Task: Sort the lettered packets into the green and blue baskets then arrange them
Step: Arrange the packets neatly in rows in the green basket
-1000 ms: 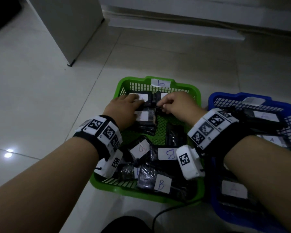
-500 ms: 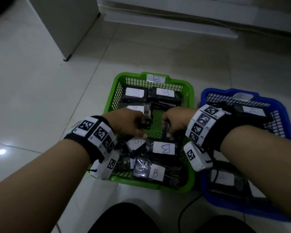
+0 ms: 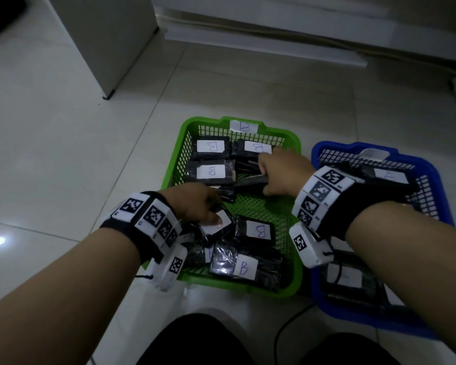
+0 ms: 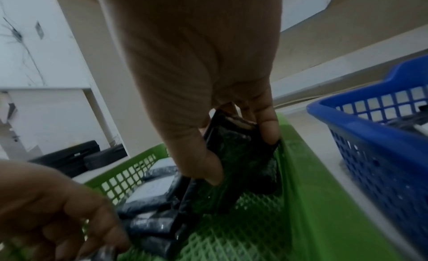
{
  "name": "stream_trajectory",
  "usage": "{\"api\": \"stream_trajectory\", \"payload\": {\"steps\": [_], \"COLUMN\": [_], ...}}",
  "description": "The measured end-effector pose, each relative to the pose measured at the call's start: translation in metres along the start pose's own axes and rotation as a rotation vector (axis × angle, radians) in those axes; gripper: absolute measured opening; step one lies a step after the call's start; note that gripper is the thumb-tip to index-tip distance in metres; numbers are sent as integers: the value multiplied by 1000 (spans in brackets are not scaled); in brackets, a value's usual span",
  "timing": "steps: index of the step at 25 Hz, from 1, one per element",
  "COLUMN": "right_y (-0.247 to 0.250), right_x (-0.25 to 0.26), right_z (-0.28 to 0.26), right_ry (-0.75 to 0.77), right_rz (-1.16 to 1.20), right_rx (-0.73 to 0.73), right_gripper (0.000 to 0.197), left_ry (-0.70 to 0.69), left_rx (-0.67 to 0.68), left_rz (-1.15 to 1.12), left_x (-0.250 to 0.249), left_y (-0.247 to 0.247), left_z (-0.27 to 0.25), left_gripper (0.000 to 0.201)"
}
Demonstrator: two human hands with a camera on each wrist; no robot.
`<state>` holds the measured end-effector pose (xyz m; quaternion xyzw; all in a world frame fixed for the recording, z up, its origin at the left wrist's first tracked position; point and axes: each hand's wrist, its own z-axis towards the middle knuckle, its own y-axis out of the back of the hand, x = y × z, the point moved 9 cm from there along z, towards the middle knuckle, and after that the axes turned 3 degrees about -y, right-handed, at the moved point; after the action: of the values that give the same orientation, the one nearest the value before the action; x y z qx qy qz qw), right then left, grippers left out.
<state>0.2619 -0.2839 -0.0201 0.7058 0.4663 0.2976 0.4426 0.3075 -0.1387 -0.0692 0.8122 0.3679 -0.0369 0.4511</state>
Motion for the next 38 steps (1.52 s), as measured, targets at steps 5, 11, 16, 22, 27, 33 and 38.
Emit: {"api": "stream_trajectory", "payload": {"steps": [5, 11, 16, 22, 27, 33, 38], "right_y": [-22, -17, -23, -29, -35, -13, -36], "right_x": [12, 2, 0, 10, 2, 6, 10], "right_z": [-4, 6, 8, 11, 18, 7, 5], "right_ry": [110, 79, 76, 133, 93, 135, 92], "right_rz": [-113, -37, -42, -280, -146, -172, -136], "right_rx": [186, 120, 126, 53, 121, 36, 247], "right_gripper": [25, 34, 34, 62, 67, 27, 30], "left_ry": [33, 3, 11, 23, -9, 13, 20], "left_rx": [21, 9, -51, -85, -116, -173, -231], "left_rz": [-100, -147, -137, -127, -106, -57, 76], "left_x": [7, 6, 14, 16, 12, 15, 14], "left_y": [-9, -3, 3, 4, 10, 17, 26], "left_z": [-1, -2, -2, 0, 3, 2, -2], "left_gripper": [62, 69, 67, 63, 60, 53, 39]}}
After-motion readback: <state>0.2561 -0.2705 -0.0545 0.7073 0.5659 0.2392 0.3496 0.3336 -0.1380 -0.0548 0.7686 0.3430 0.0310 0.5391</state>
